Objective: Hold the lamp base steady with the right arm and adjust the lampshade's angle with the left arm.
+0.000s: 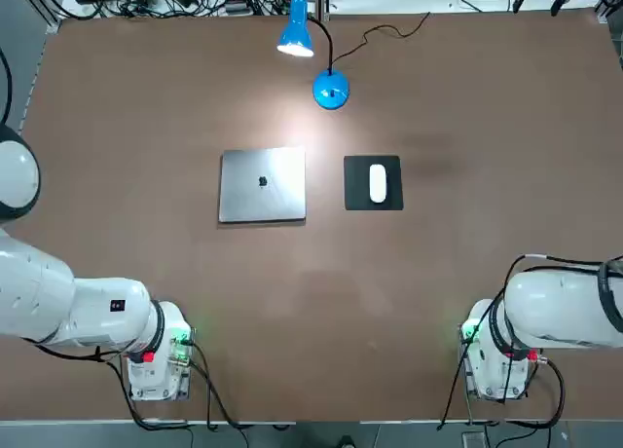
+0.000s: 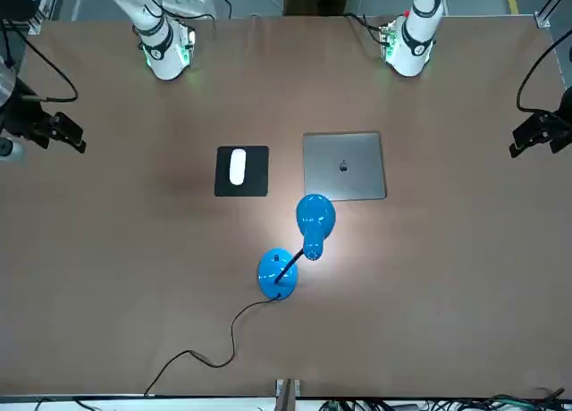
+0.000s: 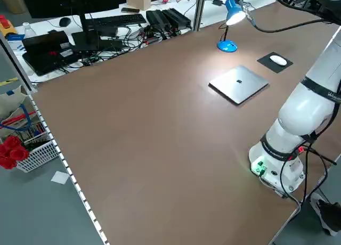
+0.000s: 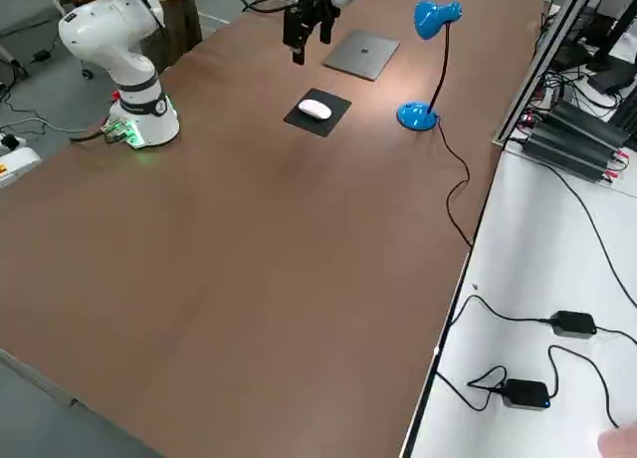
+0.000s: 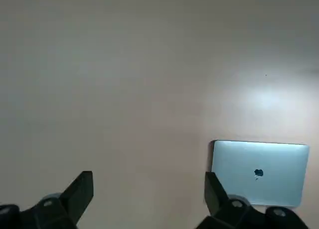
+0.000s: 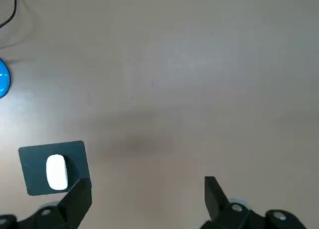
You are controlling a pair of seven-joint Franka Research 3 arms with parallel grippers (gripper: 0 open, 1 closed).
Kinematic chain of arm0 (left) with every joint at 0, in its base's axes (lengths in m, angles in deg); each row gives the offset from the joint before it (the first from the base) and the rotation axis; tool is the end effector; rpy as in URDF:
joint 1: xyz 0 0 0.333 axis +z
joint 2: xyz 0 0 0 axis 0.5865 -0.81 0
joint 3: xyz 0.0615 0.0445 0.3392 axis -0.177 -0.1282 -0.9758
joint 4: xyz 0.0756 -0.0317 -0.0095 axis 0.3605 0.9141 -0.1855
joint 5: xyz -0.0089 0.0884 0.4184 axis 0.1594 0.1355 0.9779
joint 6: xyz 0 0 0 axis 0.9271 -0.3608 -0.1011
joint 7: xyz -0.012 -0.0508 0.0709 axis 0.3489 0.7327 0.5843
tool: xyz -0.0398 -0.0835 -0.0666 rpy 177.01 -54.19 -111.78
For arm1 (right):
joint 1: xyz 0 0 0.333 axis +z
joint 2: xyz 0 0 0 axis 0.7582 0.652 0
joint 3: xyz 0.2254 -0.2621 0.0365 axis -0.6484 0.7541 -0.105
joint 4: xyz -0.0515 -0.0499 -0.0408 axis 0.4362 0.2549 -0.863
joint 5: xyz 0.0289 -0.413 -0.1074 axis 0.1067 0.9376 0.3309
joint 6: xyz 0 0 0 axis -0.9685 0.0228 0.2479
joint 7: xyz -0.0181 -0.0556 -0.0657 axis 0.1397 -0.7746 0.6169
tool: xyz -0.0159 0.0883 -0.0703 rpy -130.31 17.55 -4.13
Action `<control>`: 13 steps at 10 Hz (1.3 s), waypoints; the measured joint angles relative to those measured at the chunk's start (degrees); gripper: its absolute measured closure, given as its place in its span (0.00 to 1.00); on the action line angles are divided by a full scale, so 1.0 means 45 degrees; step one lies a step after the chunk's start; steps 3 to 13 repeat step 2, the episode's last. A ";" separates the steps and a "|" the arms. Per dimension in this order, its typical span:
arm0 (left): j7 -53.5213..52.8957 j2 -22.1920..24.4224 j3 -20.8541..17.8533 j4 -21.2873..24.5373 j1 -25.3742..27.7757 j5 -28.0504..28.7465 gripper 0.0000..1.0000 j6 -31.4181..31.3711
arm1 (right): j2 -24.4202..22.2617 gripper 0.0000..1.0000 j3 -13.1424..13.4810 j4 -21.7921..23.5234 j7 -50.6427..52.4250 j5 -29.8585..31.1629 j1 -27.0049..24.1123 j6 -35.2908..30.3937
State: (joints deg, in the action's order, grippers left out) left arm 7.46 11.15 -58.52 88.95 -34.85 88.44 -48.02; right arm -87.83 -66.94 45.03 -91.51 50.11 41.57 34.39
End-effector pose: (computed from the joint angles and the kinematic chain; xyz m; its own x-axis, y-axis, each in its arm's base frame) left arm 0.6021 0.0154 0.6552 0.9969 0.0692 0.0368 0.0690 -0.9976 0.0055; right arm 0.5712 -0.0062 0.6232 0.9931 -0.1175 -0.0040 -0.1176 -0.9930 -0.0057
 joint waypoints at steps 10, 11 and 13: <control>0.0000 -0.0028 0.0000 0.0000 0.0000 0.0000 0.01 0.0000 | -0.0002 0.00 -0.0006 0.0004 0.0003 0.0000 -0.0006 -0.0007; 0.0000 -0.0028 0.0000 0.0000 0.0000 0.0000 0.01 0.0000 | -0.0002 0.00 -0.0006 0.0004 0.0003 0.0000 -0.0006 -0.0007; 0.0000 -0.0028 0.0000 0.0000 0.0000 0.0000 0.01 0.0000 | -0.0002 0.00 -0.0006 0.0004 0.0003 0.0000 -0.0006 -0.0007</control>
